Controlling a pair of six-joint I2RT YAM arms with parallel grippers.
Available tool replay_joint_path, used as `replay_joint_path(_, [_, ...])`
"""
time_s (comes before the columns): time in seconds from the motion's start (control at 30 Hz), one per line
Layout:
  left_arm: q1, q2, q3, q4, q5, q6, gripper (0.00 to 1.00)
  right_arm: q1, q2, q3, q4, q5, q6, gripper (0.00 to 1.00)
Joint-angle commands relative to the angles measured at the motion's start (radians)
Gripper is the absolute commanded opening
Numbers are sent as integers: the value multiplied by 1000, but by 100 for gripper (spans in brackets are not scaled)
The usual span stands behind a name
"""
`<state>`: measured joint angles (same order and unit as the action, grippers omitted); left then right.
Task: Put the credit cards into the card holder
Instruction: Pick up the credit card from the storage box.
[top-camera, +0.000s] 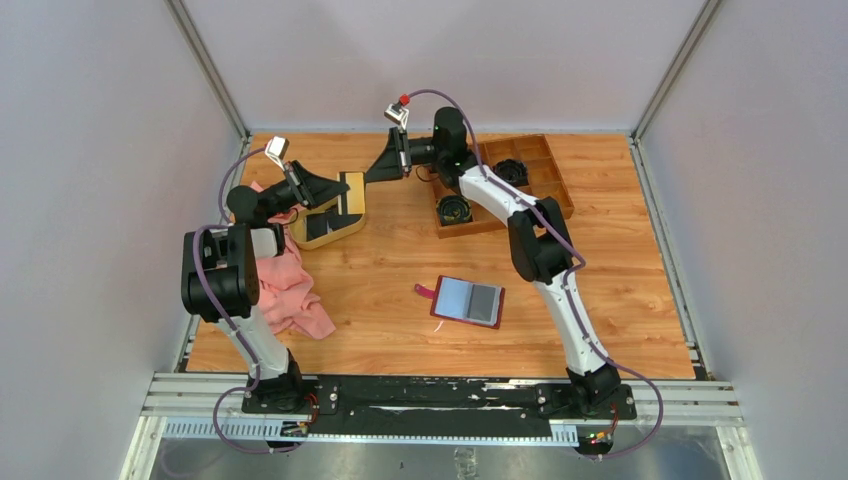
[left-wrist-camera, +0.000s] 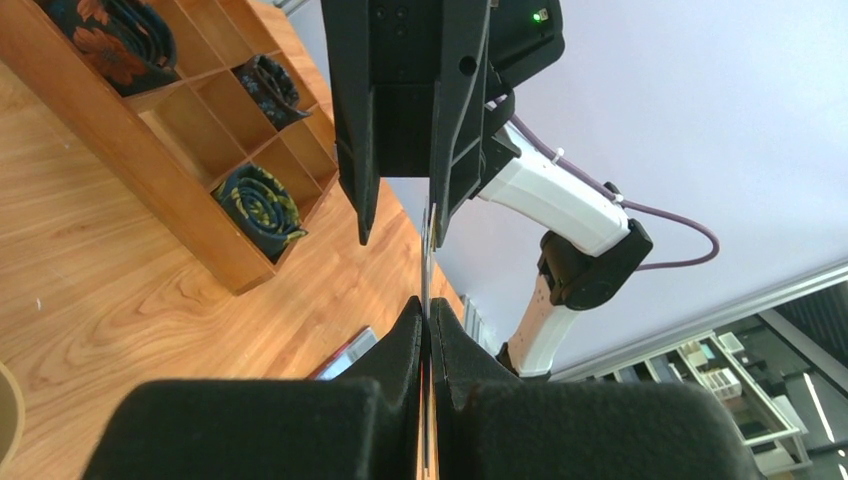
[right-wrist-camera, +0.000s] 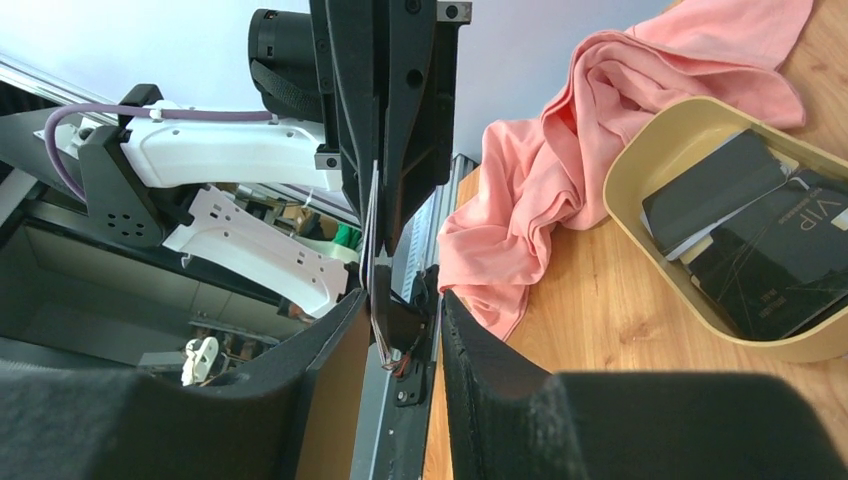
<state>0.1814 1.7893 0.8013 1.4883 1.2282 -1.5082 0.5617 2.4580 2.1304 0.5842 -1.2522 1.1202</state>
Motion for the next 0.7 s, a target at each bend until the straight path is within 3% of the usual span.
replay_joint_path(0.0, [-17,-31,-4,68,40,-1,0,42,33,37,45,26,51,34])
replay_joint_path(0.4, [-13,-60,5,64,49,-21,0,30,63,11,232,13,191,36])
replay_joint_path(0.67, [-13,-69,6,64,54,-26,0,28,70,18,261,5,201,38])
